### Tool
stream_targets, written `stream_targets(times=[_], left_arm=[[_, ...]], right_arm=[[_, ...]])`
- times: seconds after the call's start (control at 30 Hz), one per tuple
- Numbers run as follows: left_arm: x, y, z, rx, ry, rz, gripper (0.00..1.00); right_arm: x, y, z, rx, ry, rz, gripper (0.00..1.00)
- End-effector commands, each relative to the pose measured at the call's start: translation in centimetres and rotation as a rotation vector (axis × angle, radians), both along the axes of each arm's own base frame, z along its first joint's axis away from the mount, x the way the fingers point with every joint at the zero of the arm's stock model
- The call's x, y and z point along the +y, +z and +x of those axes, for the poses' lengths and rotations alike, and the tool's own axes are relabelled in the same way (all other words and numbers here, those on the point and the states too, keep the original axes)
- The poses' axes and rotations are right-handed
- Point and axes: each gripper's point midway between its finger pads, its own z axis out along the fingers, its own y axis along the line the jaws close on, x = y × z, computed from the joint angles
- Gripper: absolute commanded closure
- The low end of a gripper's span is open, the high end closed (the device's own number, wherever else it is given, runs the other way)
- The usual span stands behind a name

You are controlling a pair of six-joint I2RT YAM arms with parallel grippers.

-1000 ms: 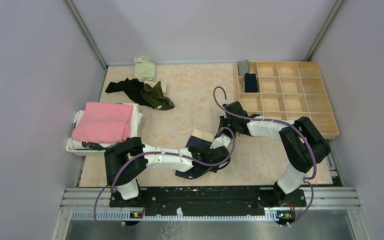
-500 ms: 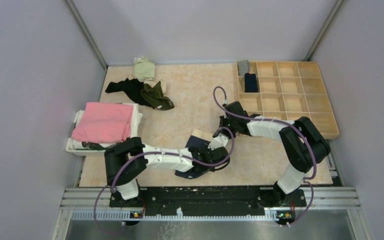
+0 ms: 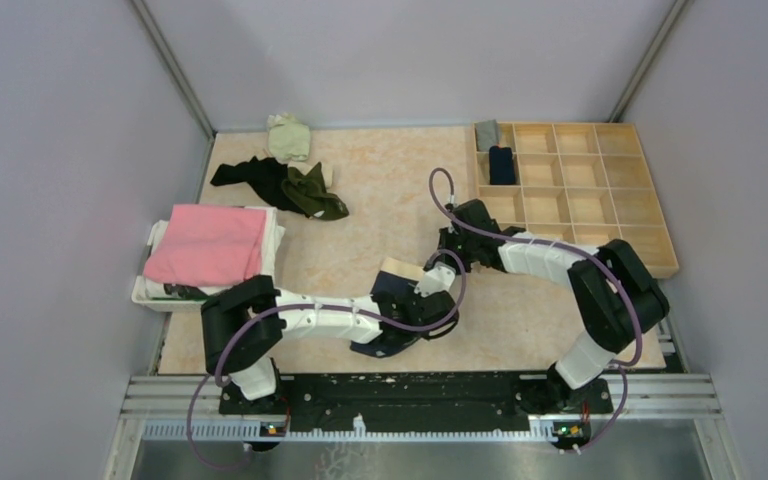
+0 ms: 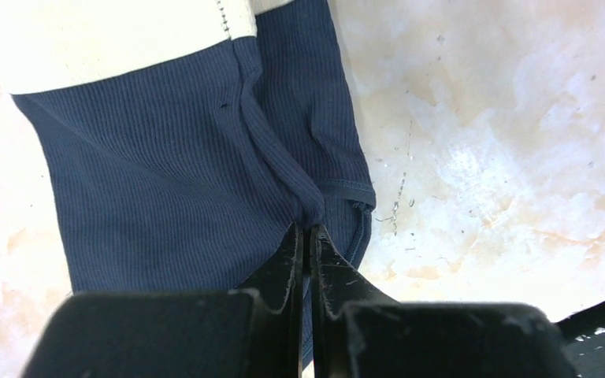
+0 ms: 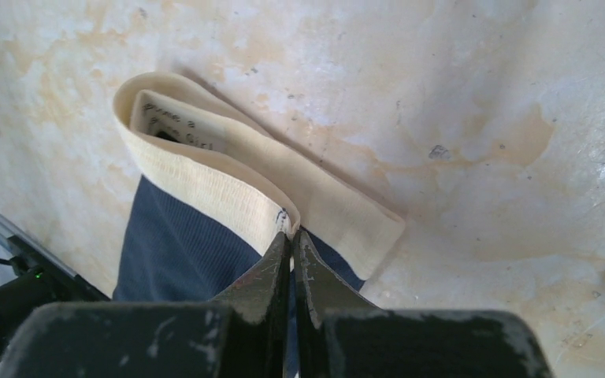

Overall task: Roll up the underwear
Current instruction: Fold the underwear at the center of the board.

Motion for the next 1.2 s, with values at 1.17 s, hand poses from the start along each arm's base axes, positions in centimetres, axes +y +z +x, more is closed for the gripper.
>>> stream_targets(times=[1.17], left_arm=[[-0.9,2.0,0.6,-0.043,0.008,-0.047,1.00]], right_arm=[[-3.8,0.5,-0.8,-0.050,-0.040,-0.142,1.00]])
